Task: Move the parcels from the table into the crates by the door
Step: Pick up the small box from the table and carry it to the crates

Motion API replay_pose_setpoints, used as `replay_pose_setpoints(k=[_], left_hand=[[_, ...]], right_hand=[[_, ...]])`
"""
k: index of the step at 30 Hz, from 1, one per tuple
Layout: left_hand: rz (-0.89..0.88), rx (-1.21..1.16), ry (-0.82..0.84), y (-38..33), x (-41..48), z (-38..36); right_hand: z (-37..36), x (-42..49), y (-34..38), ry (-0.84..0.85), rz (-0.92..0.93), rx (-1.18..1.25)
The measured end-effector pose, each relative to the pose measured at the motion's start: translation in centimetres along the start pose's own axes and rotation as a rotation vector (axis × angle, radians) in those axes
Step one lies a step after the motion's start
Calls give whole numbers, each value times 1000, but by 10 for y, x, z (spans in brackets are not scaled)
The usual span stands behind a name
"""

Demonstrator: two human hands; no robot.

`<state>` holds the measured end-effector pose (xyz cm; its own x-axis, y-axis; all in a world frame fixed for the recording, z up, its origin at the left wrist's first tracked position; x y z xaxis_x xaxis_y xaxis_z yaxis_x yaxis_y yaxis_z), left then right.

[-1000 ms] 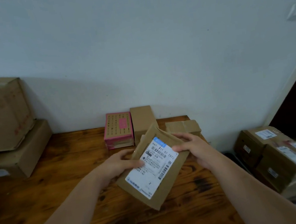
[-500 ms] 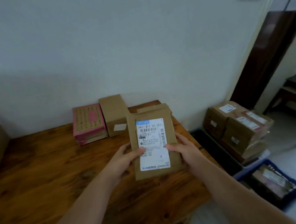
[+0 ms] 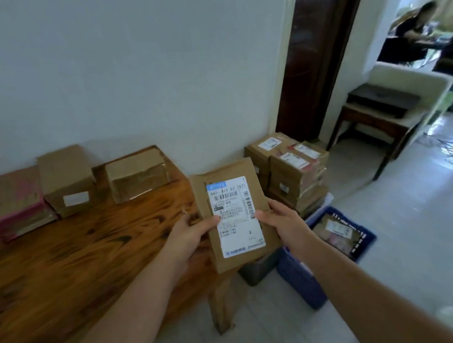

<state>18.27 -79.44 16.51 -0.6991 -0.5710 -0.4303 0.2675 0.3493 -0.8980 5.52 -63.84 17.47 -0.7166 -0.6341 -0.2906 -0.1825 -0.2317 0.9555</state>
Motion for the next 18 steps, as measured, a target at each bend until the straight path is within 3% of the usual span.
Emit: replay_pose_setpoints(k=[9,18], left_hand=[[62,-27,54,28,20,-226],[81,13,70,24,91,-315]], right_hand=[[220,17,-16,-80,-2,-122],[312,85,-26,-84,-43,-13]])
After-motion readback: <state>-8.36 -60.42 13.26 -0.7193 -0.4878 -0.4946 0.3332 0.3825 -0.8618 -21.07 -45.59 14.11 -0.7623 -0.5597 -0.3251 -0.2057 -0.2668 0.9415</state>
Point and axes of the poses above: each hand's wrist, its own x-axis towards the middle knuckle, its own z-axis out of the back of the hand, y = z × x, the point moved 10 cm from there along x, towards the middle knuckle, and after that the axes turned 2 degrees about z, right-handed, at the moved point
